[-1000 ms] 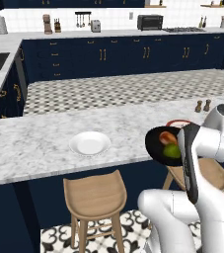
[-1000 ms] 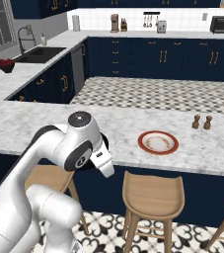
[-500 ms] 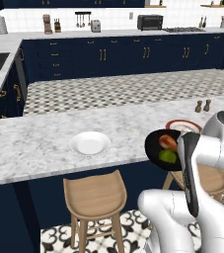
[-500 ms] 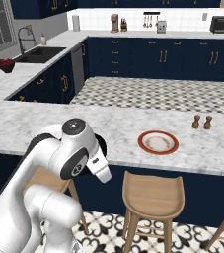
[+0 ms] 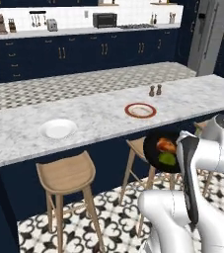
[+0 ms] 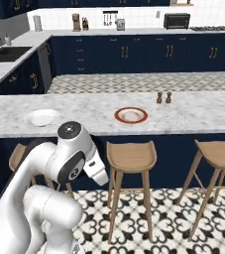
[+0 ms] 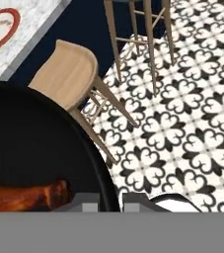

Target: Pick the chicken drumstick and lime from their plates and place them in the bowl. Then put the bowl in the fridge.

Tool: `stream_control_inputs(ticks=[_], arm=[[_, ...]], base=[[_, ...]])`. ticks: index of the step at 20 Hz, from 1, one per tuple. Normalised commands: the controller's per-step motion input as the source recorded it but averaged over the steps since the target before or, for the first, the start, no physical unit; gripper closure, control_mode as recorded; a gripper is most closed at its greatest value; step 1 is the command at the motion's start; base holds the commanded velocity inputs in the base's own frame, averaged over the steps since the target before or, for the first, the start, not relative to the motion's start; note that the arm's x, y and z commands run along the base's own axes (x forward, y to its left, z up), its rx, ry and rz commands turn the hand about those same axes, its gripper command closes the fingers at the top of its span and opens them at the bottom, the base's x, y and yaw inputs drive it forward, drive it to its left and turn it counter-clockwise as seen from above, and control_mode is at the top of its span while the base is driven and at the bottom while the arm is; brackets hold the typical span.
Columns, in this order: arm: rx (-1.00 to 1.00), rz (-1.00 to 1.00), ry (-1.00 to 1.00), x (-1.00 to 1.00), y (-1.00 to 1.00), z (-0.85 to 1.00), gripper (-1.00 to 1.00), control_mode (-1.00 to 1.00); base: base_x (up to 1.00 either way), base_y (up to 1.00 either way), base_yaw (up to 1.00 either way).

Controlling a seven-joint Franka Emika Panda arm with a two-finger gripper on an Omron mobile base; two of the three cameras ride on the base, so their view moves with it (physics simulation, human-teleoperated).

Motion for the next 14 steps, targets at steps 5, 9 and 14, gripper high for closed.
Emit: stream_control_inputs(ticks=[5, 9, 14], arm=[[0.00, 0.00, 0.00, 0.00, 0.00, 0.00, 1.00, 1.00], [0.00, 0.00, 0.00, 0.00, 0.00, 0.00, 1.00, 1.00], [0.00, 0.00, 0.00, 0.00, 0.00, 0.00, 1.00, 1.00]], base=[[0.00, 0.17, -0.85], [0.00, 0.18, -0.87], [0.05, 0.00, -0.84]])
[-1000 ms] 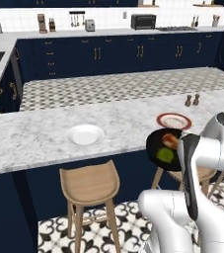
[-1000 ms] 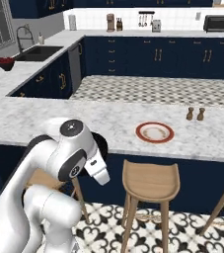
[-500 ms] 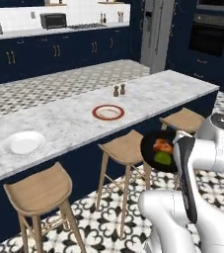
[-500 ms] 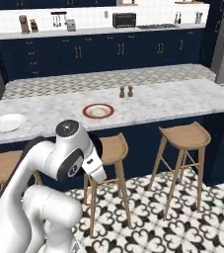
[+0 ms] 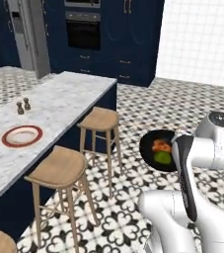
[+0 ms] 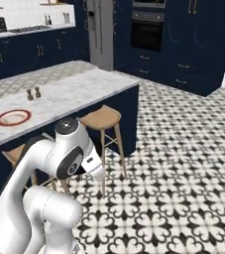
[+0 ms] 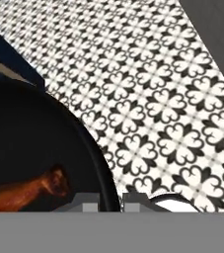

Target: Pick the chicken drumstick and lime from their plates and place them in the bowl. Then put the bowl in the fridge.

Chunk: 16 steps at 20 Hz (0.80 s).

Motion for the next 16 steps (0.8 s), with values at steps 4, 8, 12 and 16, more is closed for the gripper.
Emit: stream_control_inputs(ticks=[4, 8, 12, 16], arm=[[0.00, 0.00, 0.00, 0.00, 0.00, 0.00, 1.00, 1.00], [0.00, 0.00, 0.00, 0.00, 0.00, 0.00, 1.00, 1.00], [0.00, 0.00, 0.00, 0.00, 0.00, 0.00, 1.00, 1.00], [0.00, 0.00, 0.00, 0.00, 0.00, 0.00, 1.00, 1.00]], base=[[0.09, 0.00, -0.82], [0.76, -0.02, -0.58], [1.00, -0.32, -0.27], [1.00, -0.26, -0.25]])
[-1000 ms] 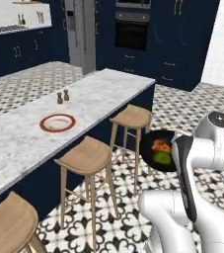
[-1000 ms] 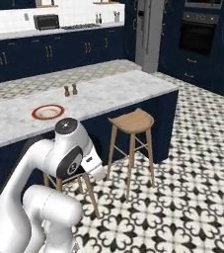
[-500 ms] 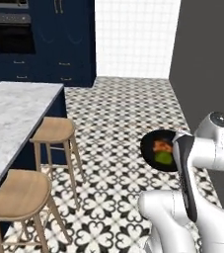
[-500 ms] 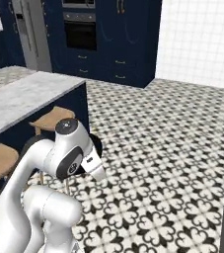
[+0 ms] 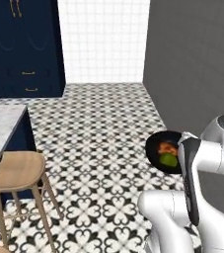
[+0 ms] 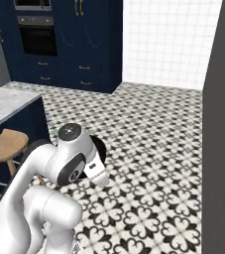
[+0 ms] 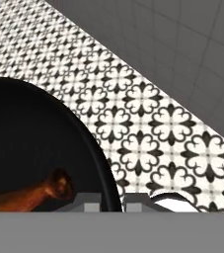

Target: Pick the chicken drumstick and lime from their plates and place them in the bowl. Then put the bowl in the fridge.

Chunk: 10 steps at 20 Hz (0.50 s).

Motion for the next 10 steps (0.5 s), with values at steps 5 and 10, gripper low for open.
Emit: stream_control_inputs(ticks=[5, 10], arm=[[0.00, 0.00, 0.00, 0.00, 0.00, 0.00, 1.00, 1.00], [0.00, 0.00, 0.00, 0.00, 0.00, 0.00, 1.00, 1.00]], base=[[1.00, -0.03, -0.09], [1.00, 0.00, 0.00]])
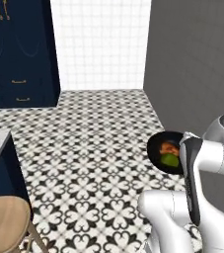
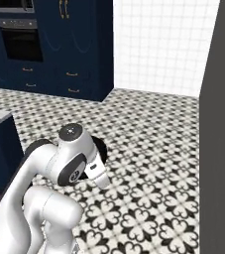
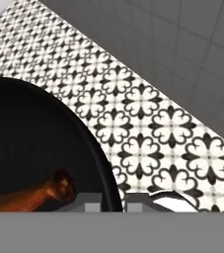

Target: Pick the chicken drumstick and lime from their plates and place them in the bowl. Then put the bowl in the fridge.

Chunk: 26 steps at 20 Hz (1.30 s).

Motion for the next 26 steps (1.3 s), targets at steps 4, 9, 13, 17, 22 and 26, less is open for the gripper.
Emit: stream_control_inputs(ticks=[4, 9, 13, 17, 22, 26], arm=[[0.00, 0.00, 0.00, 0.00, 0.00, 0.00, 1.00, 1.00], [0.00, 0.00, 0.00, 0.00, 0.00, 0.00, 1.00, 1.00], [0.00, 0.00, 0.00, 0.00, 0.00, 0.00, 1.00, 1.00], [0.00, 0.00, 0.00, 0.00, 0.00, 0.00, 1.00, 1.00], [0.00, 0.00, 0.00, 0.00, 0.00, 0.00, 1.00, 1.00], [0.00, 0.00, 0.00, 0.00, 0.00, 0.00, 1.00, 1.00]], base=[[1.00, -0.02, 0.02], [1.00, -0.09, 0.02], [1.00, -0.10, 0.09], [1.00, -0.01, 0.23], [1.00, 0.00, 0.48], [1.00, -0.02, 0.60]])
